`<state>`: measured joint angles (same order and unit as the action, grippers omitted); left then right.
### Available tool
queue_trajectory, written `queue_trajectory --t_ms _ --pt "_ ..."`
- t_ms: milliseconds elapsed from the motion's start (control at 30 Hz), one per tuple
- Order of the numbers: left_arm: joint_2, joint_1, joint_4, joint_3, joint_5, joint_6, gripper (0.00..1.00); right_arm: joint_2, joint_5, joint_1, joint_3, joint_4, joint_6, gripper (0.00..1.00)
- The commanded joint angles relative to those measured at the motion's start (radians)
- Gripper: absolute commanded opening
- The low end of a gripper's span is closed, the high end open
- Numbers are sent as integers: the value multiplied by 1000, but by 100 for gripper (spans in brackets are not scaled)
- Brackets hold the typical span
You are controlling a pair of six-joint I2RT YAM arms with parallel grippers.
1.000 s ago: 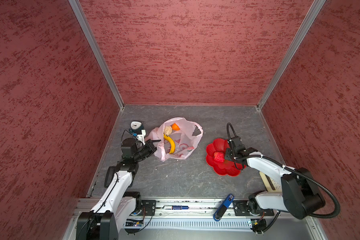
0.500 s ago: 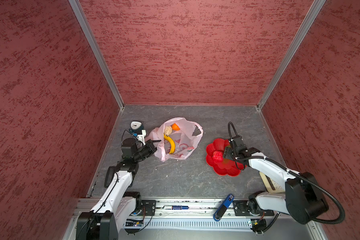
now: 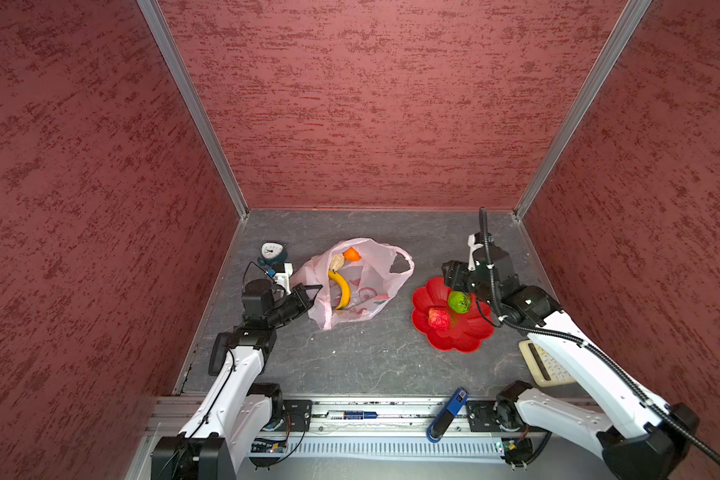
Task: Take the fake fruits out of the plastic bag
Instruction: 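Move the right gripper back into the bag toward the yellow banana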
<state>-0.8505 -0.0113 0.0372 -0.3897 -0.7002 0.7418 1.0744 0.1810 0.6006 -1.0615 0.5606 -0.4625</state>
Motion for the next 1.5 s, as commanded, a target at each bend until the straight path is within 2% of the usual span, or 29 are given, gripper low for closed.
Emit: queue_trajectory --t_ms 0,167,300,467,733,967,1133,1300,1467 --pt "35 4 -32 43 5 -30 1 95 -37 145 -96 -131 74 67" --pt "92 4 -24 96 20 -5 0 330 -137 339 -229 -214 131 61" --pt "110 4 -24 124 30 5 0 491 -216 408 -270 -211 144 53" --pt "122 2 -3 145 42 25 0 554 -255 418 -203 -239 106 47" --pt "162 -3 -23 173 55 43 0 693 -191 416 -191 -286 75 44" --pt "225 -6 -66 185 90 64 0 810 -306 417 -225 -247 75 43" --pt "240 -6 -77 193 105 71 0 821 -350 416 -227 -171 102 43" --pt "233 -6 -69 204 116 75 0 792 -291 413 -234 -157 94 43" --pt "239 -6 -63 215 115 84 0 789 -144 398 -272 -214 7 47"
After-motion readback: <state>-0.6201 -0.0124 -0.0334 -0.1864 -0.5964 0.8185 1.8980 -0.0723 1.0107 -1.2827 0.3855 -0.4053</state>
